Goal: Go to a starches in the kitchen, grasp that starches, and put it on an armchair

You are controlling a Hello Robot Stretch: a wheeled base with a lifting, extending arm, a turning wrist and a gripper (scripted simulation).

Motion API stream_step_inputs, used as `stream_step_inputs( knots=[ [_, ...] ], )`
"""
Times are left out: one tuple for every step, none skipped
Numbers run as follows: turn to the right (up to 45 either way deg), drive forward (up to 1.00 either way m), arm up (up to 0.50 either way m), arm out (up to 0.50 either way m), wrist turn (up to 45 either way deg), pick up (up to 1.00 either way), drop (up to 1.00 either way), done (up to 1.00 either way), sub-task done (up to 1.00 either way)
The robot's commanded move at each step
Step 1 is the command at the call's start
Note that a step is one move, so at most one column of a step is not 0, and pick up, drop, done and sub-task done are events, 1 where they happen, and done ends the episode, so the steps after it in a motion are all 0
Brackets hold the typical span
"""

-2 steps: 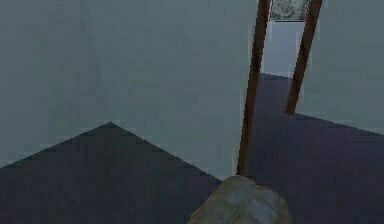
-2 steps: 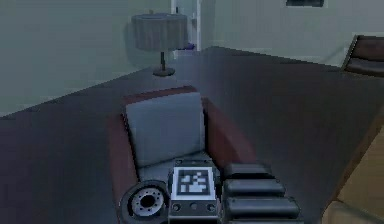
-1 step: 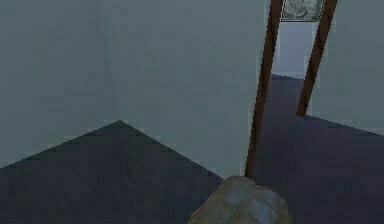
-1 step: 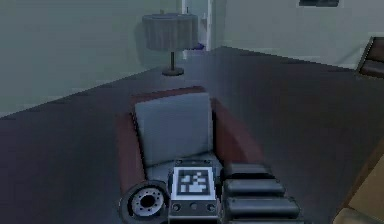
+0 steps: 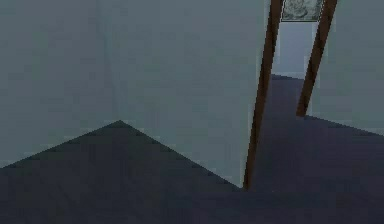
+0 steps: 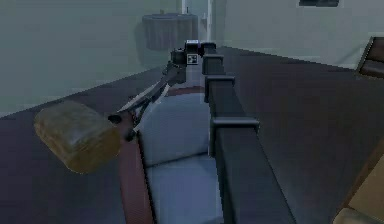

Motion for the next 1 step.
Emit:
stream_step_inputs(
  knots=[
    [0.0, 0.00, 0.00, 0.00, 45.0, 0.00, 0.00, 0.00, 0.00]
  ],
)
